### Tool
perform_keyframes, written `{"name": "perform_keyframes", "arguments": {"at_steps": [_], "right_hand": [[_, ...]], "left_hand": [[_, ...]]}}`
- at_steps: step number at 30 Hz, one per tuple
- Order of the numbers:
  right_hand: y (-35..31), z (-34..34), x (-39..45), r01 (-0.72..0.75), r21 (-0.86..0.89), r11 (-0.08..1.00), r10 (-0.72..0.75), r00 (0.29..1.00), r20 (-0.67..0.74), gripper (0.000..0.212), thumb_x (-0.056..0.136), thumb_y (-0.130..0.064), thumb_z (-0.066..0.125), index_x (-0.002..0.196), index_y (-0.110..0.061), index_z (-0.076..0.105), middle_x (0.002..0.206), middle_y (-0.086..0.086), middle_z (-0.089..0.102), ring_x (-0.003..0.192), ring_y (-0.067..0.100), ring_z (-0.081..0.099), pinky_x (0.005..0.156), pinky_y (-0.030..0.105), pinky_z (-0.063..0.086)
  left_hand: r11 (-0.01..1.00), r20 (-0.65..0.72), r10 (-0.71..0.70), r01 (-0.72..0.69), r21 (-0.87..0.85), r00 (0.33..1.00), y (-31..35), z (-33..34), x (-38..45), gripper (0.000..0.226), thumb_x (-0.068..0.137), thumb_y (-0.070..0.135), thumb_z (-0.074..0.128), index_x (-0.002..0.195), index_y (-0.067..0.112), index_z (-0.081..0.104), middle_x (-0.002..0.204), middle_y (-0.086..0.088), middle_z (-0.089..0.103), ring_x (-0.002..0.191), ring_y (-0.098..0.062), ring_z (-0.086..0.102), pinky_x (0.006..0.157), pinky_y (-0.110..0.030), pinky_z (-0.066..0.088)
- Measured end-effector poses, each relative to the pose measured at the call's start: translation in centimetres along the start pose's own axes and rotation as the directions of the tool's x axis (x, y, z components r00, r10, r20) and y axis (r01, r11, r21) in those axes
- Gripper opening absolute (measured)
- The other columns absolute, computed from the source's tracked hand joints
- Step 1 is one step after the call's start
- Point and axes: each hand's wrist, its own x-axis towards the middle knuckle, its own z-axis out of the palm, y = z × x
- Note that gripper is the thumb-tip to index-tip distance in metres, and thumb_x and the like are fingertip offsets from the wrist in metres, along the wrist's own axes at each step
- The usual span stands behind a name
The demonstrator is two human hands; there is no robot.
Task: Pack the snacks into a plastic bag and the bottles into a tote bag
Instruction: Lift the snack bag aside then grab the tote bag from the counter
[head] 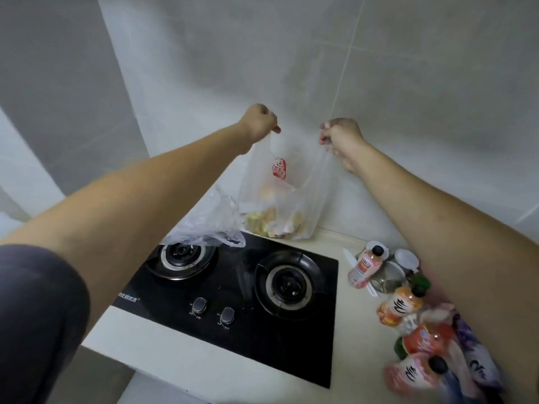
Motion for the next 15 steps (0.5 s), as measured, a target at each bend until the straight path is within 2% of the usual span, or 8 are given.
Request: {"name": "perform_keyframes", "arguments": {"at_steps": [2, 4, 6, 7, 9, 12, 13, 15], "right_hand": [[0.6, 1.6, 0.4, -0.035, -0.036, 0.999, 0.036, 0.999, 0.02, 0.024, 0.092, -0.004, 0.054, 0.079, -0.024, 0.052, 0.076, -0.002, 0.058, 0.073, 0.016, 0.056, 0.052, 0.022, 0.031], [1.7, 3.3, 0.8, -0.081, -0.059, 0.995, 0.083, 0.996, 0.037, 0.028, 0.09, -0.003, 0.055, 0.076, -0.026, 0.047, 0.082, -0.001, 0.057, 0.081, 0.019, 0.055, 0.053, 0.022, 0.032], [3.0, 4.9, 1.0, -0.128, -0.098, 0.987, 0.132, 0.991, 0.033, 0.027, 0.087, -0.003, 0.057, 0.075, -0.025, 0.048, 0.083, 0.004, 0.055, 0.081, 0.019, 0.052, 0.054, 0.023, 0.029], [3.8, 5.6, 1.1, -0.15, -0.125, 0.981, 0.155, 0.987, 0.032, 0.023, 0.086, -0.004, 0.058, 0.076, -0.023, 0.05, 0.083, 0.006, 0.053, 0.079, 0.018, 0.052, 0.057, 0.025, 0.028], [5.3, 6.9, 1.0, -0.181, -0.159, 0.971, 0.191, 0.98, 0.051, 0.019, 0.086, -0.002, 0.057, 0.086, -0.02, 0.052, 0.085, 0.008, 0.05, 0.075, 0.017, 0.053, 0.06, 0.027, 0.029], [6.7, 8.0, 0.5, -0.168, -0.232, 0.958, 0.185, 0.981, 0.056, 0.02, 0.086, -0.004, 0.055, 0.091, -0.024, 0.054, 0.091, 0.001, 0.048, 0.084, 0.014, 0.048, 0.07, 0.029, 0.036], [6.8, 8.2, 0.3, -0.143, -0.285, 0.948, 0.161, 0.986, 0.042, 0.02, 0.087, -0.007, 0.055, 0.097, -0.024, 0.059, 0.095, -0.003, 0.05, 0.088, 0.015, 0.048, 0.074, 0.029, 0.042], [6.6, 8.2, -0.4, -0.073, -0.422, 0.904, 0.08, 0.997, 0.0, 0.035, 0.091, -0.011, 0.054, 0.123, -0.02, 0.061, 0.116, -0.003, 0.056, 0.107, 0.017, 0.054, 0.094, 0.031, 0.048]], "left_hand": [[1.0, 0.033, -0.006, 0.005, 0.025, 0.999, -1.5, -0.2, 1.1, 0.021, 0.101, 0.008, 0.043, 0.115, 0.002, 0.056, 0.109, -0.013, 0.072, 0.096, -0.021, 0.057, 0.084, -0.03, 0.041], [0.999, 0.076, -0.024, 0.021, 0.035, 0.997, -3.4, -0.2, 2.1, 0.013, 0.099, 0.004, 0.045, 0.103, 0.004, 0.057, 0.102, -0.01, 0.067, 0.107, -0.027, 0.064, 0.089, -0.034, 0.045], [0.998, 0.101, -0.053, 0.048, 0.051, 0.993, -5.3, -0.3, 2.8, 0.013, 0.097, 0.002, 0.048, 0.088, 0.011, 0.053, 0.101, -0.009, 0.064, 0.114, -0.03, 0.064, 0.092, -0.037, 0.046], [0.996, 0.113, -0.065, 0.058, 0.064, 0.991, -6.3, -0.3, 3.1, 0.012, 0.096, 0.004, 0.05, 0.088, 0.012, 0.053, 0.105, -0.01, 0.064, 0.112, -0.03, 0.063, 0.093, -0.038, 0.047], [0.995, 0.125, -0.072, 0.062, 0.081, 0.99, -8.1, -0.3, 3.6, 0.009, 0.093, 0.007, 0.056, 0.102, 0.012, 0.055, 0.109, -0.011, 0.063, 0.102, -0.027, 0.058, 0.088, -0.035, 0.045], [0.994, 0.153, -0.065, 0.051, 0.093, 0.986, -9.5, -0.7, 3.7, 0.029, 0.093, 0.011, 0.06, 0.122, 0.011, 0.054, 0.106, -0.008, 0.058, 0.096, -0.025, 0.055, 0.08, -0.031, 0.044], [0.993, 0.164, -0.057, 0.04, 0.107, 0.985, -9.8, -0.9, 3.6, 0.033, 0.094, 0.013, 0.06, 0.126, 0.011, 0.053, 0.107, -0.007, 0.059, 0.099, -0.026, 0.057, 0.083, -0.032, 0.046], [0.978, 0.168, -0.023, -0.013, 0.21, 0.986, -10.3, -1.7, 3.0, 0.039, 0.094, 0.017, 0.059, 0.133, 0.014, 0.052, 0.117, -0.007, 0.06, 0.108, -0.028, 0.059, 0.094, -0.037, 0.05]]}}
